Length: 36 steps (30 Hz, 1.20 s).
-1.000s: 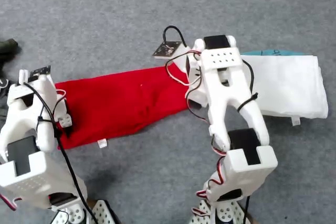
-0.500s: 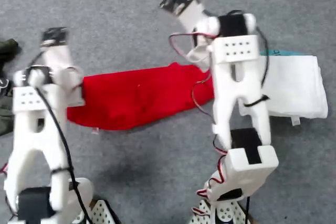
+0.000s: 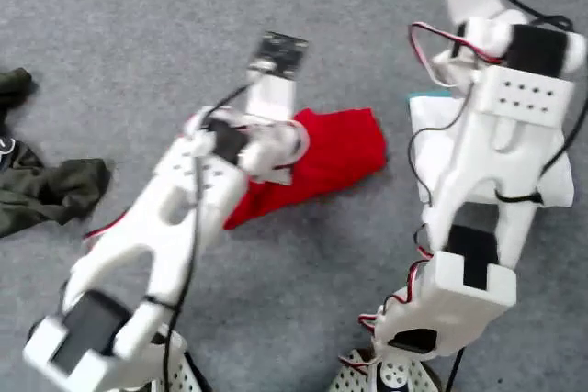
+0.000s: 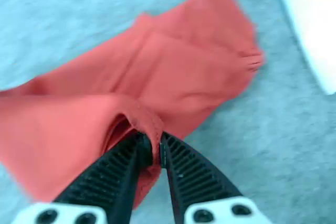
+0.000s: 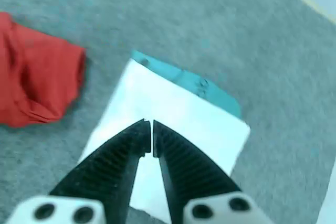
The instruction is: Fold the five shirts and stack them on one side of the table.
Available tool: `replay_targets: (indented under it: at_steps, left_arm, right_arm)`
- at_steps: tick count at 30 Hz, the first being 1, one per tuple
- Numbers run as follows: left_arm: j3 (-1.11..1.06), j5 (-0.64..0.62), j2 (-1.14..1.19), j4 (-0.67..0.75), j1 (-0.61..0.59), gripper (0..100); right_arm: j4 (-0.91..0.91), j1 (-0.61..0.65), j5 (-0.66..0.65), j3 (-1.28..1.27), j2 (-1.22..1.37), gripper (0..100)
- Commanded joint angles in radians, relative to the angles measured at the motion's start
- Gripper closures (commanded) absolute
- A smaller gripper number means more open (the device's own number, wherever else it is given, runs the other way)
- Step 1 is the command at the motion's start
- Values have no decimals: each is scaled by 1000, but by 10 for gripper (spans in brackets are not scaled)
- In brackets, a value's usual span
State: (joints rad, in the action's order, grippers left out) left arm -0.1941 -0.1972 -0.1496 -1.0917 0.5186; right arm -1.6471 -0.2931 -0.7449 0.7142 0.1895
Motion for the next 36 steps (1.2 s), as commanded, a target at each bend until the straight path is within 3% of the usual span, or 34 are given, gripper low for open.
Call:
replay_targets:
  at_steps: [1,7,15,18,21,25,28,30,31,36]
  left_arm:
    - [226,-17,137,18,79,971]
    - [556,-35,420,-68,183,971]
    - [911,-37,729,-127,183,970]
    - [1033,-41,795,-227,162,895]
    - [1147,-167,824,-307,108,791]
    - [1330,-226,816,-402,12,794]
    - [1515,-193,796,-551,-102,890]
    - [1618,-106,798,-660,-183,977]
    - [1633,-55,807,-678,-223,972]
    - [1469,26,760,-674,-464,972]
  right_arm:
    - [5,-80,2,42,-1,984]
    - [9,-183,-55,42,1,984]
    - [5,-215,-77,41,1,984]
    - [2,-209,-77,39,2,984]
    - [0,-198,-69,39,1,975]
    - [-51,-155,-75,39,1,913]
    - [-123,-68,-77,33,-2,990]
    - [-120,26,-75,-28,-15,977]
    - [-118,87,-75,-64,-25,985]
    - [-112,460,-40,-280,-64,984]
